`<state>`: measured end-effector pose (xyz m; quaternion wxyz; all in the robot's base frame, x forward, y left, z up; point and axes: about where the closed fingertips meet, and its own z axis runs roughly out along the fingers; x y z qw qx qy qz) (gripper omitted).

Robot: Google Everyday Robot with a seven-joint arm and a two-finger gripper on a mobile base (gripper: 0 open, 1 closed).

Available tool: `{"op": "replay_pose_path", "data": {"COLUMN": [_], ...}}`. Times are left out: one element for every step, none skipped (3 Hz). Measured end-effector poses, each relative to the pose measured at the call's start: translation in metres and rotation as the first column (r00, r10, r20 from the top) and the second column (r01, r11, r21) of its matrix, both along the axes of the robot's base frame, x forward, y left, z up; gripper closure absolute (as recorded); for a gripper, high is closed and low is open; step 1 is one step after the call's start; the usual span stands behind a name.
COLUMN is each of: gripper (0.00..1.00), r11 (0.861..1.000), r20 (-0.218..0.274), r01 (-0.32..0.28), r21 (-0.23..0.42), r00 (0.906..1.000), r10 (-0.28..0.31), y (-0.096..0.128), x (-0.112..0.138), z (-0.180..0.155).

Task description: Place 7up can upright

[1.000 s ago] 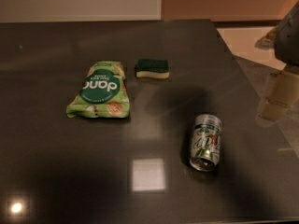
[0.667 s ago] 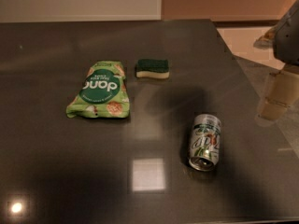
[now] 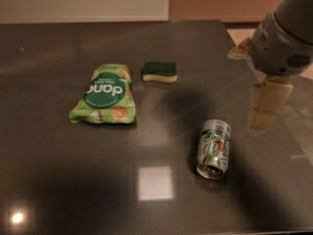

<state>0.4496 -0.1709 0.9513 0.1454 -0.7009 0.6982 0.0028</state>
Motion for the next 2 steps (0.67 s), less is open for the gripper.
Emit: {"op": "replay_pose_path", "data": {"gripper": [0.0,0.0], "r11": [0.985,0.932], "r20": [-0.032,-0.043], "r01": [-0.172,-0.361], "r21": [0.011,-0.001], "r00": [0.9845,0.9316], "r10": [0.172,0.361], "y": [0.021,0.035], "x": [-0.002,-0.008], "z": [-0.018,-0.031]}}
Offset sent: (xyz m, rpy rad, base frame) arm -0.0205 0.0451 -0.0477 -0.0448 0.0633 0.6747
